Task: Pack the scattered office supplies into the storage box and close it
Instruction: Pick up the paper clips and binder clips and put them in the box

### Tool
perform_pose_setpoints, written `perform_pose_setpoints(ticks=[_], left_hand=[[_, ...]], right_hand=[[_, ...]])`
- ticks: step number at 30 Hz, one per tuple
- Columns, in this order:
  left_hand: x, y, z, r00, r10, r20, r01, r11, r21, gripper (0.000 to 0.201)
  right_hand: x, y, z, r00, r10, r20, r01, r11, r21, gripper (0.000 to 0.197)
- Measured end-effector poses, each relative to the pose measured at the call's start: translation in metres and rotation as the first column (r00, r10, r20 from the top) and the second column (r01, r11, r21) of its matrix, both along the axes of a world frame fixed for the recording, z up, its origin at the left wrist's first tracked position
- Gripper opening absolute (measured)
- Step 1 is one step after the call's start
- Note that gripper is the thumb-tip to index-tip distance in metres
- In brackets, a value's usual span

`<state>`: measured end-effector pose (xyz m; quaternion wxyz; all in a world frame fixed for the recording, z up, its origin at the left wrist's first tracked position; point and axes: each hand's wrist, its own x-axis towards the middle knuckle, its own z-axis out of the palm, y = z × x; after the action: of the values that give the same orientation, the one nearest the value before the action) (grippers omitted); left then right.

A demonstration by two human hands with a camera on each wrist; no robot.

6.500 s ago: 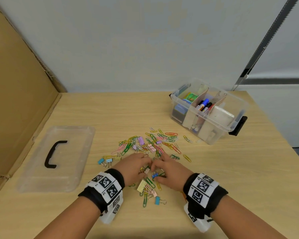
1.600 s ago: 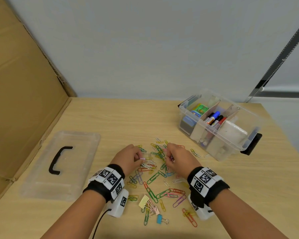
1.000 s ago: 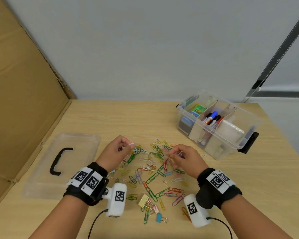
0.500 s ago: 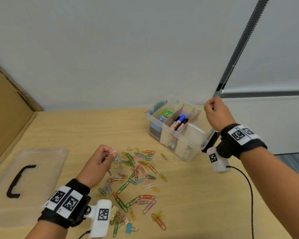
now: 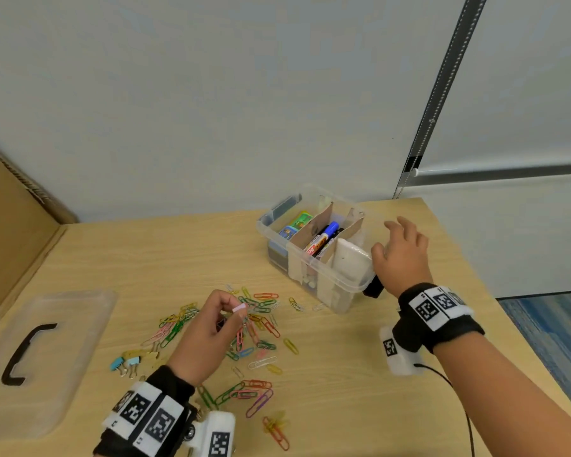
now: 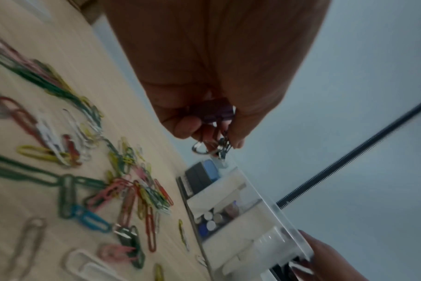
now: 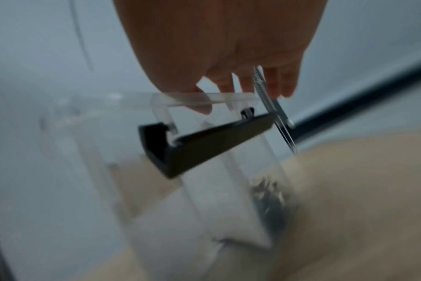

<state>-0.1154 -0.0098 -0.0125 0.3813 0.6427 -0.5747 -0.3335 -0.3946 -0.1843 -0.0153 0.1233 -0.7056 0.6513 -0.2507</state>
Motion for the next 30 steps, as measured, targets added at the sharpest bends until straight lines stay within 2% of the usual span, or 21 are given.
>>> perform_pose_setpoints(ticks=[2, 7, 9, 12, 16, 19, 23, 27, 30], left_hand=[[-0.015, -0.009, 0.011, 1.000, -0.019, 0.019, 0.020, 0.999, -0.045, 0.014], [-0.065, -0.071, 0.045, 0.987, -0.031, 0.157, 0.067, 0.970, -0.232, 0.006], [-0.088, -0.105, 0.054, 0.974, -0.063, 0.220, 0.120, 0.959, -0.256, 0.005], [-0.120, -0.158, 0.053, 0.924, -0.144, 0.353, 0.222, 0.956, -0.190, 0.006], [-0.155, -0.204, 0.055, 0.807, -0.237, 0.540, 0.286, 0.958, -0.007, 0.011], [-0.170, -0.224, 0.051, 0.736, -0.262, 0.624, 0.283, 0.957, 0.067, 0.016], [-0.176, -0.238, 0.032, 0.628, -0.410, 0.661, 0.323, 0.911, 0.257, 0.031], [-0.169, -0.243, 0.032, 0.647, -0.439, 0.623, 0.331, 0.898, 0.289, 0.046], [-0.154, -0.236, 0.047, 0.703, -0.446, 0.554, 0.355, 0.895, 0.271, 0.036]], right_hand=[[0.000, 0.001, -0.006, 0.991, -0.004, 0.132, -0.015, 0.990, 0.138, 0.050], [-0.003, -0.012, -0.003, 0.983, 0.033, 0.182, -0.061, 0.987, 0.150, 0.048], [-0.006, -0.017, -0.001, 0.982, 0.053, 0.183, -0.083, 0.984, 0.157, 0.047], [-0.008, -0.021, -0.002, 0.977, 0.062, 0.202, -0.092, 0.985, 0.143, 0.046], [-0.008, -0.018, -0.004, 0.954, 0.068, 0.292, -0.105, 0.988, 0.116, 0.052], [-0.008, -0.017, -0.003, 0.950, 0.063, 0.306, -0.106, 0.986, 0.125, 0.057], [-0.008, -0.019, -0.004, 0.956, 0.077, 0.283, -0.115, 0.986, 0.122, 0.054], [-0.008, -0.019, -0.004, 0.957, 0.087, 0.278, -0.122, 0.986, 0.111, 0.054], [-0.008, -0.019, -0.002, 0.962, 0.096, 0.254, -0.130, 0.984, 0.122, 0.055]])
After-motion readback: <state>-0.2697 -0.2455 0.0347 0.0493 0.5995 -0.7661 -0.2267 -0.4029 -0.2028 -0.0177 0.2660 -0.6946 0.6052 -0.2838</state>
